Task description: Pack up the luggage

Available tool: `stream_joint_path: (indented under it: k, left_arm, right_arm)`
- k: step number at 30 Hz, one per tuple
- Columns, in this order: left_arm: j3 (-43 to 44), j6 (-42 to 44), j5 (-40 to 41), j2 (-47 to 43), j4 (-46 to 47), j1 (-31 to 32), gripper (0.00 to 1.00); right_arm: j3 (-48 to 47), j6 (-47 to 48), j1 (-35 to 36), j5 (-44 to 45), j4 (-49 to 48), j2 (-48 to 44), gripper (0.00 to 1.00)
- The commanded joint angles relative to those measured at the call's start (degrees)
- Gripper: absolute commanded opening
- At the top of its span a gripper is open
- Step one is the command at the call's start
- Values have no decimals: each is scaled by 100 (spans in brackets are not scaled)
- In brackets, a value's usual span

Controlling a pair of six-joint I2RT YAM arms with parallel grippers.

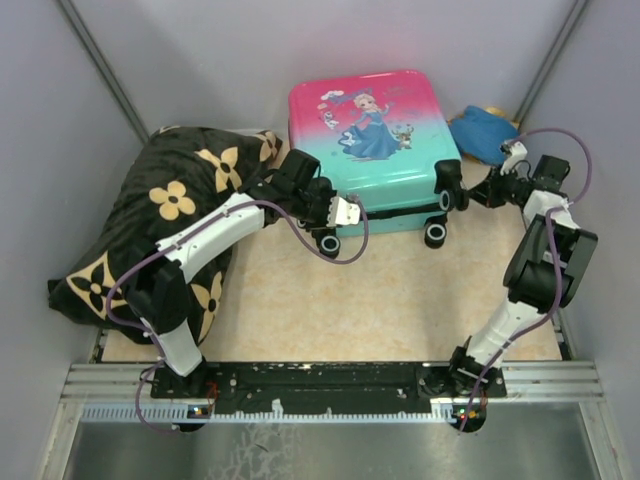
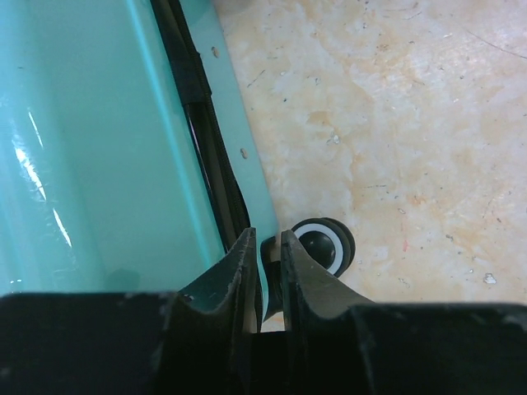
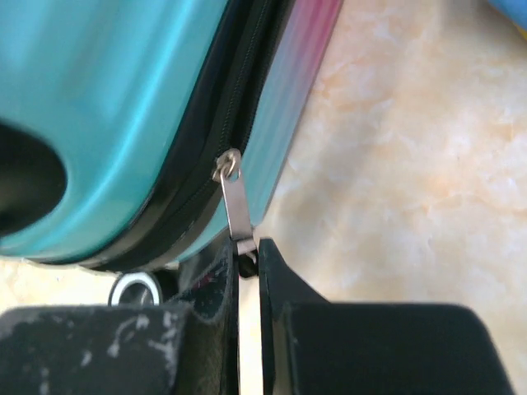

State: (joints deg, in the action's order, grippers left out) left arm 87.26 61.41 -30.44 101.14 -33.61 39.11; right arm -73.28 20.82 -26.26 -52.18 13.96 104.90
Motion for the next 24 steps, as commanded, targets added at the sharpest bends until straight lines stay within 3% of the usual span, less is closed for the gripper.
stream_joint_path:
  k: [1,15,20,24]
  left_arm:
    - [-281,-41,1207,252,-1049,-601,23]
    - [-221,-88,1280,325,-1196,-698,25]
    - [-49,-267,776,121,-1202,-718,36]
    - [-107,-270,675,24,-1693,-894,36]
  right_arm:
    - [-831,-437,-107,869,-1367,432,0]
    - [-2241,-856,541,333,-1171,1551,0]
    - [-1683,-1344,873,-162,-1393,1283,0]
    - [-870,-1337,1142,-408,-1395,794,0]
